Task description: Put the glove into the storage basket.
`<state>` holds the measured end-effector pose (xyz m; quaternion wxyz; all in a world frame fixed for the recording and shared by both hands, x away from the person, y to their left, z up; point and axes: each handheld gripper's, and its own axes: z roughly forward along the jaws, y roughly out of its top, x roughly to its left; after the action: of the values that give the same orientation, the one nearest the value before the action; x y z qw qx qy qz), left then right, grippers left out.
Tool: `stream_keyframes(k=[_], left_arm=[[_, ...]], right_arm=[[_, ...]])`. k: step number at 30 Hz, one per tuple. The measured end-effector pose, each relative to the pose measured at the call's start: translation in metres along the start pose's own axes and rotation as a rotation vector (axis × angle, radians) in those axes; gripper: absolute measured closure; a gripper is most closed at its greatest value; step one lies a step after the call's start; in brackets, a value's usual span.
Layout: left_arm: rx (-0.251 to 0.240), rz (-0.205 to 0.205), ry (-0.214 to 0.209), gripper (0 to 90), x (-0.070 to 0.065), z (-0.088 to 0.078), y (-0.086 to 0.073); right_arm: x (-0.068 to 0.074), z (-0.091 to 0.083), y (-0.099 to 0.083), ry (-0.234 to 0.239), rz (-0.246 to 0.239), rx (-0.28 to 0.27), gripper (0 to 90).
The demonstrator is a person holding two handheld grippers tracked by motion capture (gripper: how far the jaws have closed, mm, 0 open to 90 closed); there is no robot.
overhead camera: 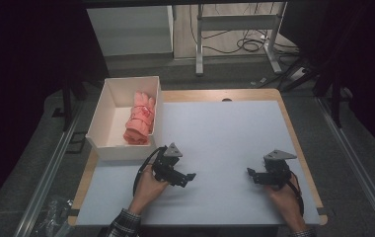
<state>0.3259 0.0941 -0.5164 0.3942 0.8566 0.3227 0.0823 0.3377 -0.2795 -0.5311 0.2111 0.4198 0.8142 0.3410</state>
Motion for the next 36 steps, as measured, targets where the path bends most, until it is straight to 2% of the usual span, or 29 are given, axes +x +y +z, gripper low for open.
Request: stream_keyframes(k=[7, 14, 18, 21, 25, 29, 36], left_arm=[[0.008, 0.000, 0.012, 0.5, 0.001, 0.004, -0.014], [0.005, -0.004, 0.002, 0.0, 0.003, 0.007, -0.027], [0.011, 0.007, 0.021, 0.0, 0.002, 0.009, -0.033], [0.012, 0.015, 0.029, 0.0, 0.001, 0.009, -0.032], [0.040, 0.019, 0.046, 0.0, -0.001, 0.012, -0.031], [0.059, 0.040, 0.067, 0.0, -0.003, 0.014, -0.031], [0.061, 0.044, 0.075, 0.0, -0.004, 0.014, -0.031]], right_arm=[[0.000, 0.000, 0.000, 0.000, 0.000, 0.000, 20.1], [0.000, 0.000, 0.000, -0.001, -0.001, 0.001, 20.0], [0.000, 0.000, 0.000, -0.001, 0.000, 0.000, 20.0], [0.000, 0.000, 0.000, -0.001, -0.002, 0.001, 20.0], [0.000, 0.000, 0.000, -0.001, -0.001, 0.001, 20.0], [0.000, 0.000, 0.000, -0.001, -0.001, 0.001, 20.0], [0.000, 0.000, 0.000, 0.000, 0.000, -0.001, 20.0]])
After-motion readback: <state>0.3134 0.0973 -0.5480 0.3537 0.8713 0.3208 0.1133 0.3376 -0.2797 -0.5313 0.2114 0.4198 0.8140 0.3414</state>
